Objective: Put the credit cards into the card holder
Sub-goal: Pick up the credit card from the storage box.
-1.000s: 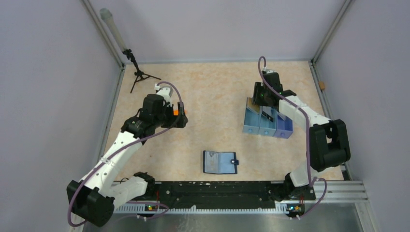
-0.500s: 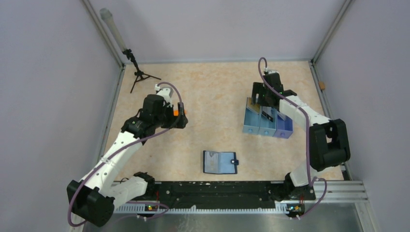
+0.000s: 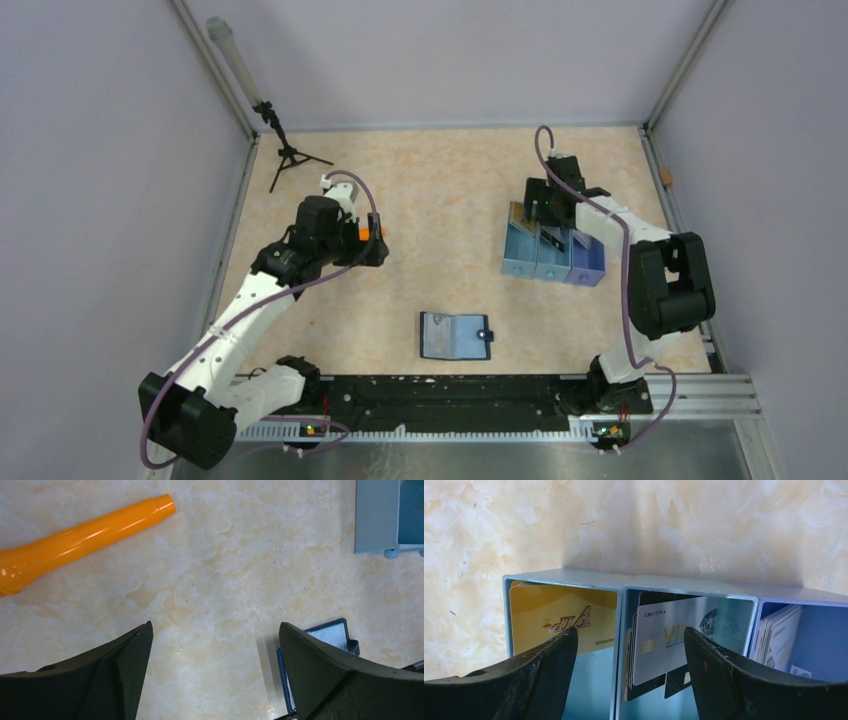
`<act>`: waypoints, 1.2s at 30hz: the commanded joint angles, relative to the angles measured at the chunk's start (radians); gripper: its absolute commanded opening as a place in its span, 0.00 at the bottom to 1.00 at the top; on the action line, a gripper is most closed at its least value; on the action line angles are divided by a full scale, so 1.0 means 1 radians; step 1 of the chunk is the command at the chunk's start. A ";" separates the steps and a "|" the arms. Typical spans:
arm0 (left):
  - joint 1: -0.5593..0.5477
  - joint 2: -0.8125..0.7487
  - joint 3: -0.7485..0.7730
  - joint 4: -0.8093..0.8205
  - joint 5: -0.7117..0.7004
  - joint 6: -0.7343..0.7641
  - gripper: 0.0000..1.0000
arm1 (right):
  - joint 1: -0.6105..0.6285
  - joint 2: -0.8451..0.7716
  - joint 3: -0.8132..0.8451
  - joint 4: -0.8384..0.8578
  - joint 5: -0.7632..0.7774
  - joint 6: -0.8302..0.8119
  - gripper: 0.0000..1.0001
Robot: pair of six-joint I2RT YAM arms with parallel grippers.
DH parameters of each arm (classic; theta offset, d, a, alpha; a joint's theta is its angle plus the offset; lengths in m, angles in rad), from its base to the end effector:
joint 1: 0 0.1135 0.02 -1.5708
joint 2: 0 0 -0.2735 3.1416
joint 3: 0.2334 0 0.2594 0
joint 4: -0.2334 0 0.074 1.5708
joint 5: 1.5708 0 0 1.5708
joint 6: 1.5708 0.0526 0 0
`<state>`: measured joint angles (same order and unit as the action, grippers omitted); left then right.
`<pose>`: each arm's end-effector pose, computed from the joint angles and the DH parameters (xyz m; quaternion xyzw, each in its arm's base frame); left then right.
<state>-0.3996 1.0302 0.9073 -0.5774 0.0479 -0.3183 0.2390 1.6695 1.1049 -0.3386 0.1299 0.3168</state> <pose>0.2144 -0.0933 0.2951 0.0469 0.9053 -0.1684 0.3870 0.3614 0.0811 0.2022 0.0579 0.9413 0.0307 0.3312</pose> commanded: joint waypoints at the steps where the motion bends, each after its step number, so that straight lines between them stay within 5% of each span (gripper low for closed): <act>1: 0.005 -0.004 -0.003 0.022 0.010 0.012 0.99 | -0.003 -0.022 -0.005 0.036 -0.075 0.013 0.76; 14: 0.005 -0.004 -0.005 0.022 0.014 0.012 0.99 | -0.001 -0.106 -0.031 0.064 -0.127 0.044 0.65; 36: 0.005 -0.010 -0.007 0.024 0.013 0.012 0.99 | -0.003 -0.158 -0.019 0.003 -0.075 0.024 0.12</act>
<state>-0.3996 1.0302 0.9066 -0.5774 0.0551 -0.3183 0.2325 1.5696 1.0733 -0.3168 0.0597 0.3412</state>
